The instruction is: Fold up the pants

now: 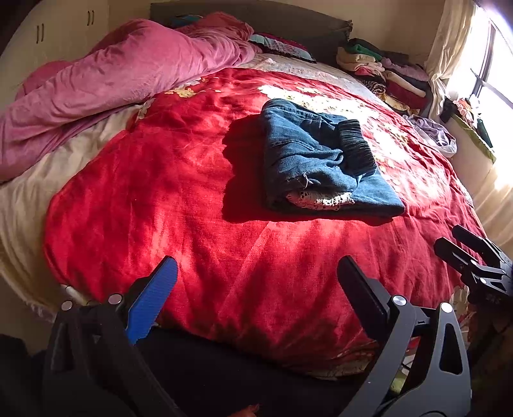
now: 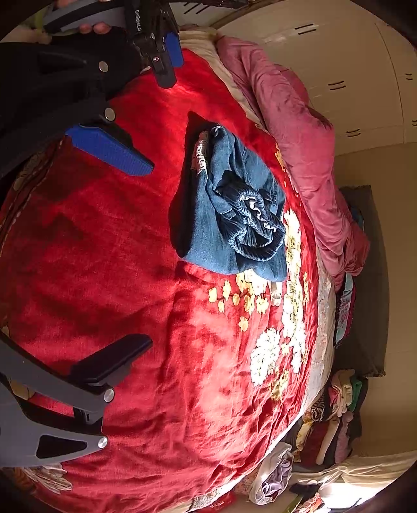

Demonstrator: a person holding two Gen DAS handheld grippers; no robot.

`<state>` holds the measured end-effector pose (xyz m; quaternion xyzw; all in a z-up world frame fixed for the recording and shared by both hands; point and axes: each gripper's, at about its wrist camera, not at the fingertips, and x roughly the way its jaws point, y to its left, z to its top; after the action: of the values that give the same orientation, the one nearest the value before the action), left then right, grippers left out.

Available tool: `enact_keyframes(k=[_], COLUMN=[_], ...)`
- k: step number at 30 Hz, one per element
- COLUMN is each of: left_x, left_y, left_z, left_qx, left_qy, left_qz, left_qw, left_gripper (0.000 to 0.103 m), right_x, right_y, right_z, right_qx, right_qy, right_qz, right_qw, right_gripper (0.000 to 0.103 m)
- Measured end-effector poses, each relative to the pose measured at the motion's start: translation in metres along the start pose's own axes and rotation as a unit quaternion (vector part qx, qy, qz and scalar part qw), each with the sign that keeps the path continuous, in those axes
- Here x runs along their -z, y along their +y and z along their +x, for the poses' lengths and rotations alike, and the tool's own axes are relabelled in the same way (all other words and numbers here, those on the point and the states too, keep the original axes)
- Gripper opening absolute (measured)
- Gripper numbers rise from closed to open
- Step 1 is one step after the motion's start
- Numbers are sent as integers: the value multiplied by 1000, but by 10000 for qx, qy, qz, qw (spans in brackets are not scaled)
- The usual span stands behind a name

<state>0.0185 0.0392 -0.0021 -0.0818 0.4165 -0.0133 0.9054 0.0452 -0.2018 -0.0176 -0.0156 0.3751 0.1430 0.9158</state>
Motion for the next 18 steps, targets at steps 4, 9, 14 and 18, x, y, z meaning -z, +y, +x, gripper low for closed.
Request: enact_keyframes(k=[4,9,14,18], left_x=[1,1,2,2], left_y=[0,-3,-3,-2], left_z=[-1,0,3,4], left_qx=[-19,-84,-177,-192], left_qy=[4,19,79,98], left_qz=[3,18,37,29], left_qw=[10000,10000,9998,9998], left_gripper=[93,93,93,93], right_x=[0,0,-1,-1], right_y=[0,0,0,0], right_z=[1,1,2,2], right_qx=[17,32,37,39], right_qy=[6,6,4,3], right_qz=[11,14,13,12], right_qw=[10000,10000,10000,10000], right_gripper=[98,98,98,98])
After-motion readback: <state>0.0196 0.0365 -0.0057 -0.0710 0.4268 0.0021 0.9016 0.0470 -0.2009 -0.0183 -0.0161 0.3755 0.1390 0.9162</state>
